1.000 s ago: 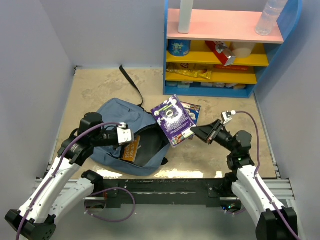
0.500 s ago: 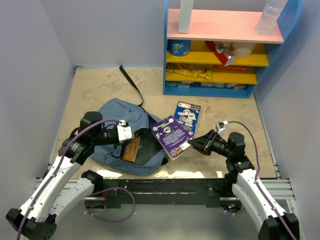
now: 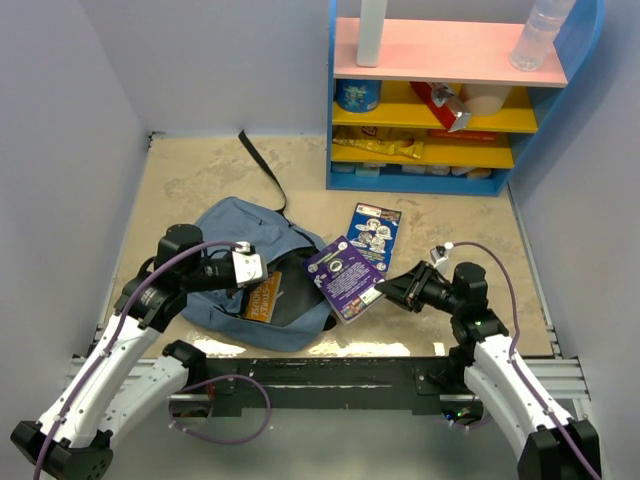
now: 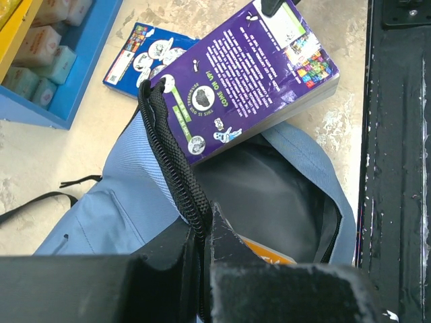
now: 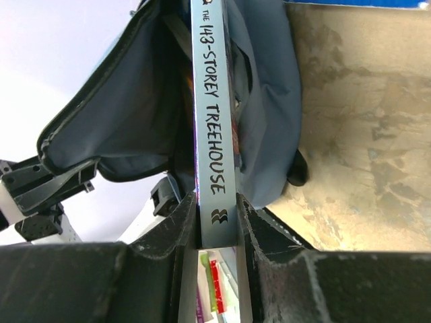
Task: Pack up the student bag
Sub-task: Place the book in the student bag.
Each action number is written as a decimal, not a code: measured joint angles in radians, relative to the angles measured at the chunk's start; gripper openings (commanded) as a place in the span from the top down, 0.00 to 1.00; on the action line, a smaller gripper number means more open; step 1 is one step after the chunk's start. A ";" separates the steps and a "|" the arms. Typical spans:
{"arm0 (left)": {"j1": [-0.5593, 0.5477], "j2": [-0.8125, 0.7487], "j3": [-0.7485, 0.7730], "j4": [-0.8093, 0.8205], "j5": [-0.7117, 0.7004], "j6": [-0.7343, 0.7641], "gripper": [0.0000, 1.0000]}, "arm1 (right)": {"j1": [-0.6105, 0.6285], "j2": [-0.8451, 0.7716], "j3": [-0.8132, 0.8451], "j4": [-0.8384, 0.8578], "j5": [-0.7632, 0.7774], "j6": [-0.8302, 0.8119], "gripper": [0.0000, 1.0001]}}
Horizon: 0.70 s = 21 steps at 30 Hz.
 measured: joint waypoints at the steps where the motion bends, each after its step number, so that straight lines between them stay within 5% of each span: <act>1: 0.000 0.000 0.000 0.000 0.000 0.000 1.00 | 0.005 0.004 0.000 0.010 -0.002 0.004 1.00; 21: 0.003 -0.013 0.000 0.001 0.003 0.001 1.00 | 0.357 0.264 0.163 0.430 0.121 0.194 1.00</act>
